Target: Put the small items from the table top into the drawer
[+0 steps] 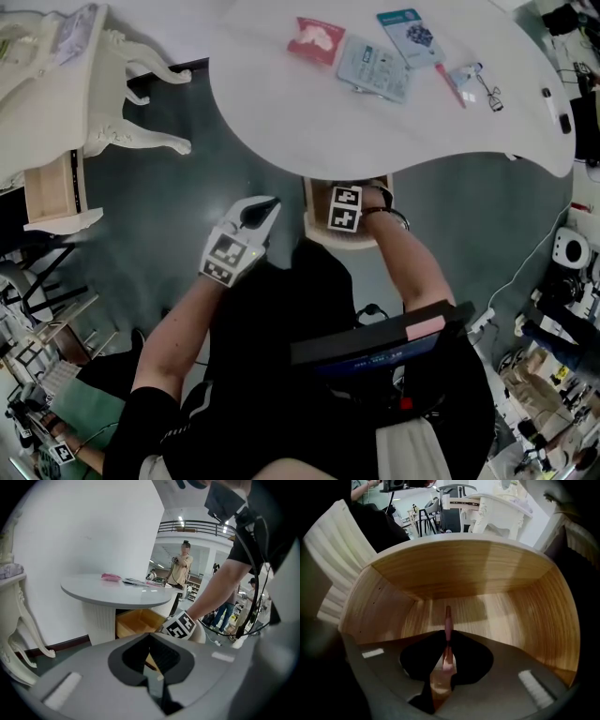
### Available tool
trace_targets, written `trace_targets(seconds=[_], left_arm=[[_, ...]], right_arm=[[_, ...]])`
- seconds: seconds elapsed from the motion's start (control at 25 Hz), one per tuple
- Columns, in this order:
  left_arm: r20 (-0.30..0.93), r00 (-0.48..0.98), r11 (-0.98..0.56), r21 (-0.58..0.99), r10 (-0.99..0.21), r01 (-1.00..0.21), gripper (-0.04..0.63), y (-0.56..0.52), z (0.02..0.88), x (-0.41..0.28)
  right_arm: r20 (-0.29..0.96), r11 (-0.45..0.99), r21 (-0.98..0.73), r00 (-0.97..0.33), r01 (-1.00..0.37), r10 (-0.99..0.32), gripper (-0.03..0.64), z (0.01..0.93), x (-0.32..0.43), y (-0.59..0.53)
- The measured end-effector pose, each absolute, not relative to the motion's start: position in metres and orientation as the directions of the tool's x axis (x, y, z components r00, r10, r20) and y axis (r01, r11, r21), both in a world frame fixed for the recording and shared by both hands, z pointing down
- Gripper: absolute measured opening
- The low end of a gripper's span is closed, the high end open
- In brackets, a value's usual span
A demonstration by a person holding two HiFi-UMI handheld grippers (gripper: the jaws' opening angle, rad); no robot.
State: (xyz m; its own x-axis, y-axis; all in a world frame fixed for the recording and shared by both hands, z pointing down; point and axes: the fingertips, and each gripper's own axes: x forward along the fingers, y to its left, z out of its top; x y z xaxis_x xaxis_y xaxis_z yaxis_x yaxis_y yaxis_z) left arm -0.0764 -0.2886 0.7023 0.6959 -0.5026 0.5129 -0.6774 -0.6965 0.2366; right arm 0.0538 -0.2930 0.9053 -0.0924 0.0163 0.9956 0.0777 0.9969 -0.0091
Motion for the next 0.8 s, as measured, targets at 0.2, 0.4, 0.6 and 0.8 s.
trace_targets(seconds=[0.2,0.4,0.6,0.8], left_arm=[[0.514,0.696,-0.699,0.232,-0.502,-0.676,0.0,-0.287,0.699,-0.077],[0.514,0.694,-0.702,0.225,-0.504,-0.676,0.0,-0.288,0.691,-0.078],[0.504,0.694,-0.706,0.212,-0.514,-0.676,0.0,-0.289,0.677,-0.077],[0.492,0.702,-0.716,0.205,-0.515,-0.668,0.0,-0.287,0.66,-0.071]], right_arm=[[0.995,1.0,-0.013,-0.1,0.026,0.015,0.089,0.904,0.054,-0.298],[0.994,1.0,0.015,-0.111,0.021,-0.012,0.091,0.896,0.054,-0.301],[0.988,0.999,0.031,-0.149,0.015,-0.028,0.086,0.878,0.05,-0.302],[0.982,0.999,0.036,-0.186,0.031,-0.03,0.051,0.854,0.045,-0.296]])
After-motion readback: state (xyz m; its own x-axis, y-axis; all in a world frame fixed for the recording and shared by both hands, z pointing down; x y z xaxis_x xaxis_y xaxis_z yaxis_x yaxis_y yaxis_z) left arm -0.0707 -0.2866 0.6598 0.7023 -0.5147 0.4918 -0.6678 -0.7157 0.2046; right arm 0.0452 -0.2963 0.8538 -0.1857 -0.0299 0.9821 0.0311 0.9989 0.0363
